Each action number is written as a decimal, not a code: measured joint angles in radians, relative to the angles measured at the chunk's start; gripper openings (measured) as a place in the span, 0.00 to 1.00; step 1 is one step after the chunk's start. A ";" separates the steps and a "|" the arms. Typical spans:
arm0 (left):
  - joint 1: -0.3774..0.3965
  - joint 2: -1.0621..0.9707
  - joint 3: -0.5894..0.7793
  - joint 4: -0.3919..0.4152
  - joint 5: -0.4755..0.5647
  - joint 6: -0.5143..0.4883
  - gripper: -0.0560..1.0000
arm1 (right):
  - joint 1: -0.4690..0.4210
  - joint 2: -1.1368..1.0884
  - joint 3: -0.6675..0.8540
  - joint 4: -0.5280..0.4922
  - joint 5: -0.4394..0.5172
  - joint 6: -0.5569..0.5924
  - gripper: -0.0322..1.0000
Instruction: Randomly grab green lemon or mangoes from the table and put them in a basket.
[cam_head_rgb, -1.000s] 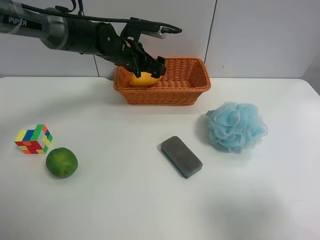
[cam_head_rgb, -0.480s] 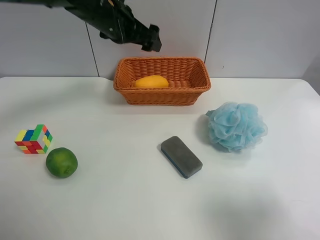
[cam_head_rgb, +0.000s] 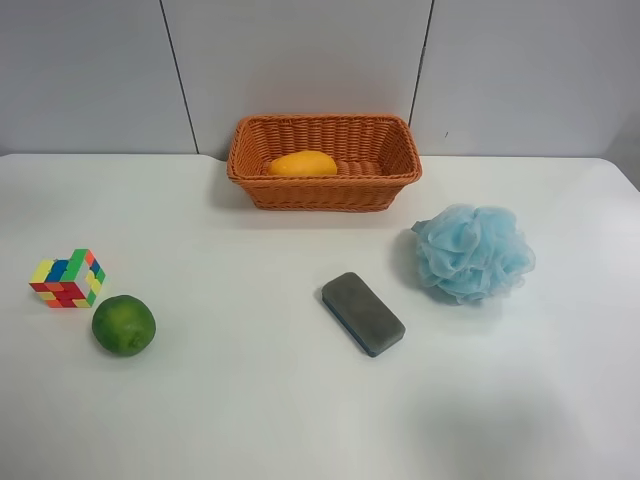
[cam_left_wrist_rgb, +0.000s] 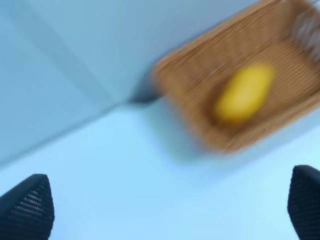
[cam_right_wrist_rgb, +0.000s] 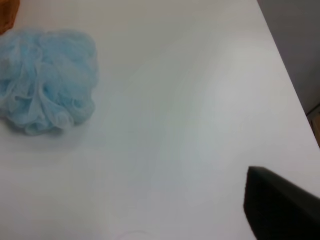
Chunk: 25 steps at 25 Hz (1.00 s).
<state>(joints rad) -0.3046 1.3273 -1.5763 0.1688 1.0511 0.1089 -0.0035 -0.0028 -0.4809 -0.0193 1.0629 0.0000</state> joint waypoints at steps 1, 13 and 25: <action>0.027 -0.037 0.000 0.017 0.064 -0.004 0.92 | 0.000 0.000 0.000 0.000 0.000 0.000 0.98; 0.251 -0.642 0.312 0.034 0.157 -0.079 0.91 | 0.000 0.000 0.000 0.000 0.000 0.000 0.98; 0.333 -1.316 0.866 -0.005 0.152 -0.306 0.91 | 0.000 0.000 0.000 0.000 0.000 0.000 0.98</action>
<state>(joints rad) 0.0283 0.0113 -0.7102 0.1639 1.2031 -0.1973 -0.0035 -0.0028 -0.4809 -0.0193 1.0629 0.0000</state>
